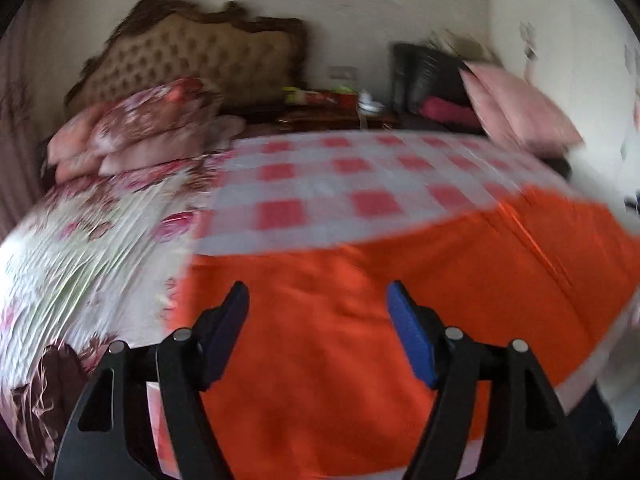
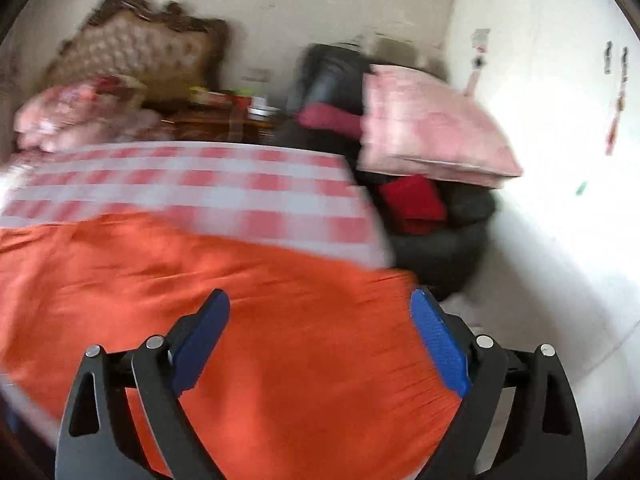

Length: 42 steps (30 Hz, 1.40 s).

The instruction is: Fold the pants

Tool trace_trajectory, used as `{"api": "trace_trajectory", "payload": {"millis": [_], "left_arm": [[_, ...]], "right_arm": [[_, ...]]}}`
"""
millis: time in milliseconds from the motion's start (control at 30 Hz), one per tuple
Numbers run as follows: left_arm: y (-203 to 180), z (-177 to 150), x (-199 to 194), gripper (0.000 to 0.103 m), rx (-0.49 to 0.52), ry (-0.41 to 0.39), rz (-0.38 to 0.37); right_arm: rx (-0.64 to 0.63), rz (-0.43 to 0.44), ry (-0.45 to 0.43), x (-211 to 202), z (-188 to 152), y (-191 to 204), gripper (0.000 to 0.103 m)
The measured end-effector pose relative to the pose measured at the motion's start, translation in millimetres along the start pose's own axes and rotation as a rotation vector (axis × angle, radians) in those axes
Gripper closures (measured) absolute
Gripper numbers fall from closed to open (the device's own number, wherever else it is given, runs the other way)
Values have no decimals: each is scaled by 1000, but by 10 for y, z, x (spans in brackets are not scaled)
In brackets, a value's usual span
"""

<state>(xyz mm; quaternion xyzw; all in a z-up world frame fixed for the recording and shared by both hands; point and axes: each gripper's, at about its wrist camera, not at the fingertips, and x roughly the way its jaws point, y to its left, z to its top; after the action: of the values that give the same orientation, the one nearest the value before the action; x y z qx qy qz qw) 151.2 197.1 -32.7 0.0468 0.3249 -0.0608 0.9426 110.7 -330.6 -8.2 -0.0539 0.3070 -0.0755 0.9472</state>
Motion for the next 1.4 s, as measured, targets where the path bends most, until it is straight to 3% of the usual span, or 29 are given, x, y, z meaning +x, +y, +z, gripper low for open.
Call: {"api": "trace_trajectory", "payload": {"millis": [67, 100, 200, 267, 333, 467, 567, 600, 667, 767, 900, 1300, 1333, 1400], "left_arm": [[-91, -10, 132, 32, -16, 64, -7], [-11, -7, 188, 38, -47, 84, 9], [604, 0, 255, 71, -286, 103, -18], [953, 20, 273, 71, -309, 84, -21], [1165, 43, 371, 71, -239, 101, -12], [1285, 85, 640, 71, -143, 155, -38], [1256, 144, 798, 69, -60, 185, -35], [1276, 167, 856, 71, -58, 197, 3], [1309, 183, 909, 72, -76, 202, -16], [1335, 170, 928, 83, -80, 208, -29], [1353, 263, 774, 89, -81, 166, -29], [1299, 479, 728, 87, -72, 129, 16], [1311, 460, 786, 80, -77, 148, 30], [1347, 413, 850, 80, -68, 183, 130]], "right_arm": [[-25, 56, -20, -126, -100, 358, 13], [-49, 77, -25, -168, -160, 551, 13], [-87, 149, 10, -164, -327, 997, 13], [-127, 179, 35, -128, -430, 1243, 13], [-171, 197, 60, -109, -517, 1438, 13], [-213, 193, 88, -70, -640, 1607, 12], [-160, 220, 106, -51, -661, 1549, 12], [-148, 229, 116, -35, -663, 1530, 12], [-144, 236, 120, -38, -674, 1530, 12], [-144, 234, 122, -42, -677, 1532, 11], [-145, 226, 131, -48, -668, 1541, 11], [-153, 224, 133, -24, -676, 1589, 11], [-152, 221, 136, -22, -677, 1598, 11], [-158, 217, 123, -57, -669, 1598, 11]]}}
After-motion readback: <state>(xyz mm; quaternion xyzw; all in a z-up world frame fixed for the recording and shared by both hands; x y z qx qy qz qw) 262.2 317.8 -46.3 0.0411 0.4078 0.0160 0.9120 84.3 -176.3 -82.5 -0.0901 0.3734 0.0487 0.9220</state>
